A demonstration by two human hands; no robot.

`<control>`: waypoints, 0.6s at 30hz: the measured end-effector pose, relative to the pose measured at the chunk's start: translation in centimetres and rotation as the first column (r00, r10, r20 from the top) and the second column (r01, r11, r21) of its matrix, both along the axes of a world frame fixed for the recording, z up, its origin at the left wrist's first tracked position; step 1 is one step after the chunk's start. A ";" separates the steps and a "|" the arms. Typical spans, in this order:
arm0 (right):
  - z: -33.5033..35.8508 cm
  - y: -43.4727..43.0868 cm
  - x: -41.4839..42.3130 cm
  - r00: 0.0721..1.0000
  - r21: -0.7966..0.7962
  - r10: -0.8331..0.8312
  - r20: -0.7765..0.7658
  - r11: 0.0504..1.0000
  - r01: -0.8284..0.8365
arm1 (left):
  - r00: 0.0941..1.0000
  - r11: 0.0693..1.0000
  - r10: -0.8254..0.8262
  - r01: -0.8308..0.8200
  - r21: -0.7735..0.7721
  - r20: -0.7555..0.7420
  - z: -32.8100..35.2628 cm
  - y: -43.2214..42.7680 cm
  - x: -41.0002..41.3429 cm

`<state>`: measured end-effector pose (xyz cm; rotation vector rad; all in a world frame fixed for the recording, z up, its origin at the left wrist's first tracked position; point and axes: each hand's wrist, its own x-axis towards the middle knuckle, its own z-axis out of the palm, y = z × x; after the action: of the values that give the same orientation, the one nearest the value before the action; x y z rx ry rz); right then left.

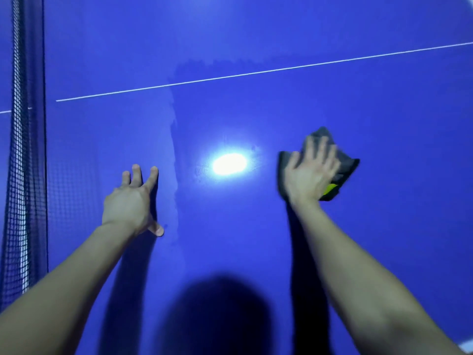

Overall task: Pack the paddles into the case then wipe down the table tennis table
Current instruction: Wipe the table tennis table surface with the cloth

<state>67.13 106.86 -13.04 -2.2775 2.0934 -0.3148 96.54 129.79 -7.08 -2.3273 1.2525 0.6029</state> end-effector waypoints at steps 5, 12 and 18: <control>0.9 13.1 12.9 0.665 0.104 0.743 0.079 0.657 -0.747 | 1.000 1.000 0.008 -0.009 -0.020 -0.012 0.5 0.2 -0.1; -0.6 -3.8 4.0 0.856 -0.035 0.516 0.042 0.857 -0.515 | 1.000 1.000 0.015 -0.016 -0.025 -0.013 0.7 0.5 -0.1; -0.4 -2.3 10.6 0.978 -0.031 0.211 0.003 0.977 -0.210 | 1.000 1.000 -0.002 0.003 -0.006 0.020 1.2 0.3 -0.1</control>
<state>77.73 104.55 -13.44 -2.4830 1.8335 -0.3461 96.45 130.07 -5.92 -2.3305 1.2496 0.5745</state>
